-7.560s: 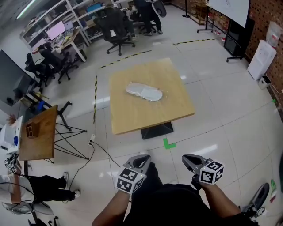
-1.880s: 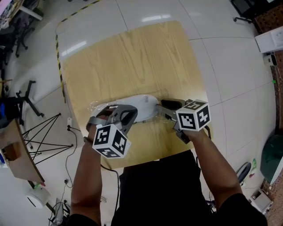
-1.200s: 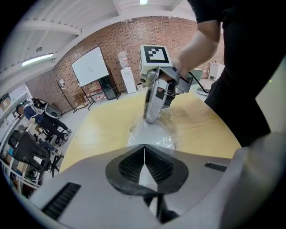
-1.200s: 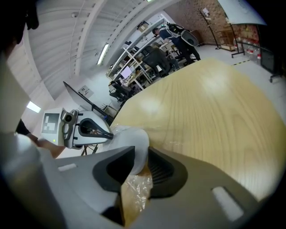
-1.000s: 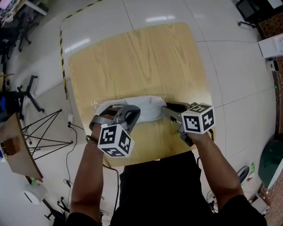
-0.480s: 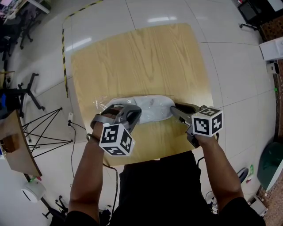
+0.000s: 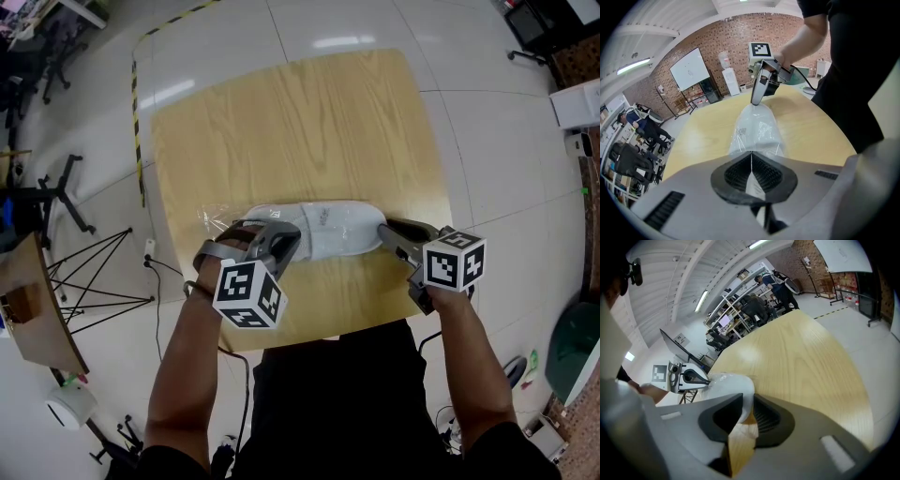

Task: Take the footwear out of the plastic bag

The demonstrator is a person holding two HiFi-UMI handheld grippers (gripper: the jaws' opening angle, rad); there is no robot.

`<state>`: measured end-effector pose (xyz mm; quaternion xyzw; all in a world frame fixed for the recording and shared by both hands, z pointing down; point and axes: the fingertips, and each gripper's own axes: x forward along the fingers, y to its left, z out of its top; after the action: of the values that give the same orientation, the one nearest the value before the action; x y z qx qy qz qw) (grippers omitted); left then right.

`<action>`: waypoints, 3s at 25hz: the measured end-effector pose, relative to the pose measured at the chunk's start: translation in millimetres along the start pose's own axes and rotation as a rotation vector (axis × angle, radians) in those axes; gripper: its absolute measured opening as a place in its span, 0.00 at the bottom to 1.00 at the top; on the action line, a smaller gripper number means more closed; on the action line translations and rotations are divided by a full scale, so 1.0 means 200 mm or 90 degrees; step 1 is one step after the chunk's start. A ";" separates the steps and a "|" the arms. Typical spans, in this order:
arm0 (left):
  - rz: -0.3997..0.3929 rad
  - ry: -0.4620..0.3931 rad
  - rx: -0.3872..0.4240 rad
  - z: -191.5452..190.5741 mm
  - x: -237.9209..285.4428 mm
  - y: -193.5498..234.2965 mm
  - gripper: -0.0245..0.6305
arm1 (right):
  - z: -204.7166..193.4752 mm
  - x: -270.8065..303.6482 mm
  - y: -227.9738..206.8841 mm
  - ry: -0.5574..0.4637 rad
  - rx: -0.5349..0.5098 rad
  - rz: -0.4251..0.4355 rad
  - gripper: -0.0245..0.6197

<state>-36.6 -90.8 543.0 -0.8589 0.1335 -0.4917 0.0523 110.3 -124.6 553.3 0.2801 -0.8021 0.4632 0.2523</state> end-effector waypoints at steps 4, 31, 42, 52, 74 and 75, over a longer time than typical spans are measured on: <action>-0.002 0.004 0.006 0.00 0.00 -0.01 0.05 | 0.00 -0.04 -0.02 -0.007 -0.002 -0.007 0.12; 0.011 0.025 -0.010 -0.08 -0.02 -0.04 0.05 | -0.08 0.06 0.12 0.035 0.017 0.046 0.22; 0.022 0.030 -0.021 -0.12 -0.03 -0.02 0.05 | -0.05 -0.02 0.07 0.000 0.042 0.044 0.18; 0.025 0.038 -0.013 -0.14 -0.02 -0.02 0.05 | -0.09 -0.10 -0.03 -0.005 0.064 0.026 0.18; 0.041 0.114 -0.013 -0.42 -0.21 -0.11 0.05 | -0.12 0.04 0.13 0.034 0.015 0.060 0.15; 0.040 0.116 -0.014 -0.42 -0.22 -0.11 0.05 | -0.12 0.04 0.13 0.036 0.013 0.061 0.15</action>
<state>-126.5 -53.1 555.3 -0.8063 0.1702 -0.5646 0.0460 90.4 -94.5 553.7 0.2305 -0.8023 0.4908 0.2495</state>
